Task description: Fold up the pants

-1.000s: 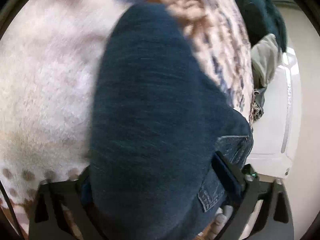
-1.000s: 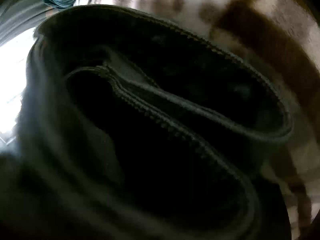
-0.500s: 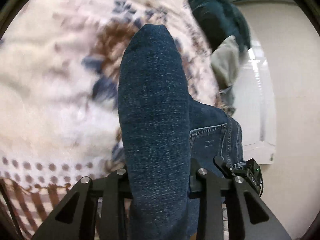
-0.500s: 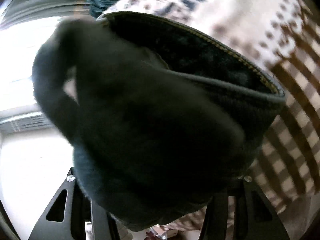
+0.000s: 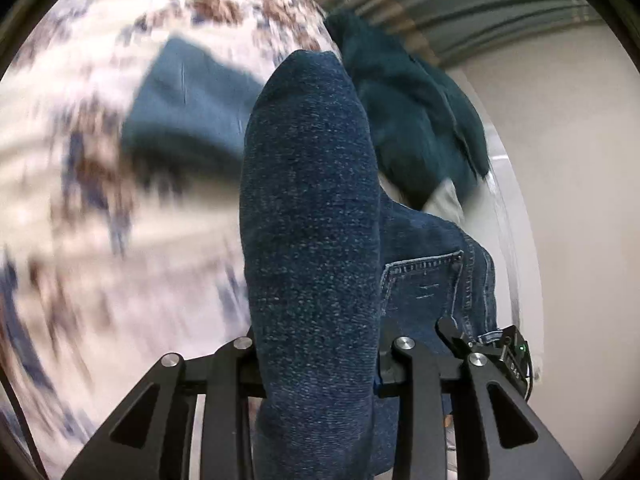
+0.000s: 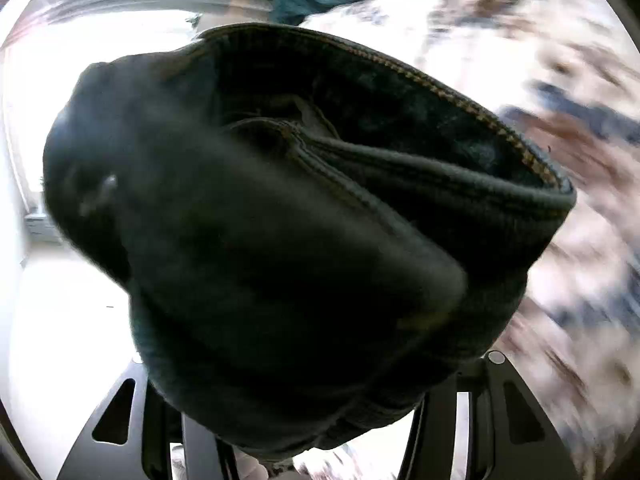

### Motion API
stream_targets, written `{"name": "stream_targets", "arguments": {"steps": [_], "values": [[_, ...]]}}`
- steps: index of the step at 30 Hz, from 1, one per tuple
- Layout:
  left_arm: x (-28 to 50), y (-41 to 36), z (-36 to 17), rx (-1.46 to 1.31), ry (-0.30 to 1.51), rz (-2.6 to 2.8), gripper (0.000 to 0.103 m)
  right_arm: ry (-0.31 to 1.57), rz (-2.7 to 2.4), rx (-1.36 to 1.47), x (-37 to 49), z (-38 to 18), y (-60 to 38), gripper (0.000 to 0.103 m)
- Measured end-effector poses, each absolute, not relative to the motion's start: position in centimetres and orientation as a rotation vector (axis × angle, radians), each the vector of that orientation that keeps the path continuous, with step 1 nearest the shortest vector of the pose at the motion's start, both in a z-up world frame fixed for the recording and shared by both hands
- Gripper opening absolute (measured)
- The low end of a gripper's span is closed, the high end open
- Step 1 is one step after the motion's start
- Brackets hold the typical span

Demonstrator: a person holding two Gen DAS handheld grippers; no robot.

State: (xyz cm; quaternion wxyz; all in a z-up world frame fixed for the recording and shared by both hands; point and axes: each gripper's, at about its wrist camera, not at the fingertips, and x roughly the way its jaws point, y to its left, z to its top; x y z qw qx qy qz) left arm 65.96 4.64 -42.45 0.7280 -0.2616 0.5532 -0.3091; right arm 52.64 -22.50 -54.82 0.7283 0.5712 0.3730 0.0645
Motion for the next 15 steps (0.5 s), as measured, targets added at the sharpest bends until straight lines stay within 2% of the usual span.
{"name": "stream_targets", "arguments": {"steps": [4,9,15], "values": [[77.3,4.8,-43.4,-0.535,1.191,-0.667,0.028,0.8,0.202,1.252,65.6,-56.2,-20.7,0.054],[89.4,6.5,-48.7,-0.528,1.219,-0.657,0.028,0.813,0.241,1.27,79.1,-61.5,-18.7,0.054],[94.0,8.8,-58.8,-0.576,1.347,-0.6,0.029,0.905,0.218,1.282,87.1,-69.2,-15.8,0.054]]}}
